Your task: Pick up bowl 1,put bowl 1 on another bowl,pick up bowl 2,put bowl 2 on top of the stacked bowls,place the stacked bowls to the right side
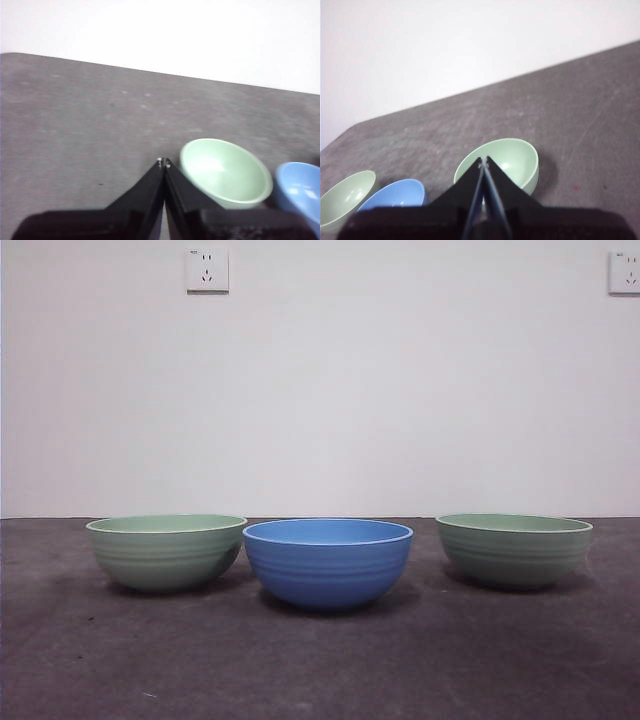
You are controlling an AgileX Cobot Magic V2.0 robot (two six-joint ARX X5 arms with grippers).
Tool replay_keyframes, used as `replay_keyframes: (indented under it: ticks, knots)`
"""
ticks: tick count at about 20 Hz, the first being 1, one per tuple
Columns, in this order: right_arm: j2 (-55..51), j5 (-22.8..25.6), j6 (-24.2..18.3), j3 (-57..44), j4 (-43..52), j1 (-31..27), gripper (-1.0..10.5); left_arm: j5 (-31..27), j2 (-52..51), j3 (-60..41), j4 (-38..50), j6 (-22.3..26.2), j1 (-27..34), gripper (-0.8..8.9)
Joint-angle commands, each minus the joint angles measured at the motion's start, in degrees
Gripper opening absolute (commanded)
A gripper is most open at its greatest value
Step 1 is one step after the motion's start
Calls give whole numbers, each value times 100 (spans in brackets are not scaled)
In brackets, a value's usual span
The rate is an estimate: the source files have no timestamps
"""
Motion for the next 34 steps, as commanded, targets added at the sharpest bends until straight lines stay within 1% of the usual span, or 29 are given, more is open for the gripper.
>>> replay_keyframes:
  ticks: [1, 3, 7, 12, 15, 18, 21, 23, 26, 30, 31, 32, 33, 34]
  knots:
    - [365, -46, -52, 503, -439, 13, -12, 361, 258, 354, -201, -109, 17, -8]
    - [726, -317, -374, 935, -896, 15, -12, 772, 551, 678, -426, -105, 17, -8]
    - [1405, -669, -994, 1711, -1878, 20, -12, 1449, 1213, 1272, -968, 48, 17, -8]
    - [2208, -1401, -1864, 2660, -3182, 63, -12, 2271, 2022, 1954, -1794, 623, 17, -8]
    - [2599, -1589, -2212, 3147, -3869, 133, -12, 2697, 2391, 2269, -2284, 938, 9, -8]
    - [2903, -1770, -2365, 3552, -4461, 225, -12, 2977, 2660, 2518, -2774, 1213, 4, -8]
    - [3093, -1790, -2527, 3805, -4907, 299, -12, 3163, 2820, 2702, -3193, 1504, 0, -8]
    - [3152, -1788, -2577, 3864, -5045, 328, -12, 3281, 2872, 2778, -3401, 1646, 0, -8]
    - [3189, -1786, -2577, 3864, -5080, 350, -11, 3270, 2889, 2850, -3563, 1746, -4, -8]
    - [3213, -1786, -2492, 3864, -5077, 350, 12, 3254, 2889, 2852, -3563, 1727, -2, 10]
    - [3213, -1788, -2470, 3864, -5077, 350, 35, 3252, 2889, 2852, -3563, 1720, -2, 47]
    - [3213, -1786, -2470, 3864, -5077, 350, 102, 3252, 2889, 2852, -3563, 1718, -2, 146]
    - [3213, -1786, -2465, 3864, -5077, 350, 179, 3250, 2889, 2852, -3563, 1694, -2, 270]
    - [3213, -1781, -2415, 3864, -5077, 350, 279, 3250, 2889, 2852, -3560, 1668, -2, 448]
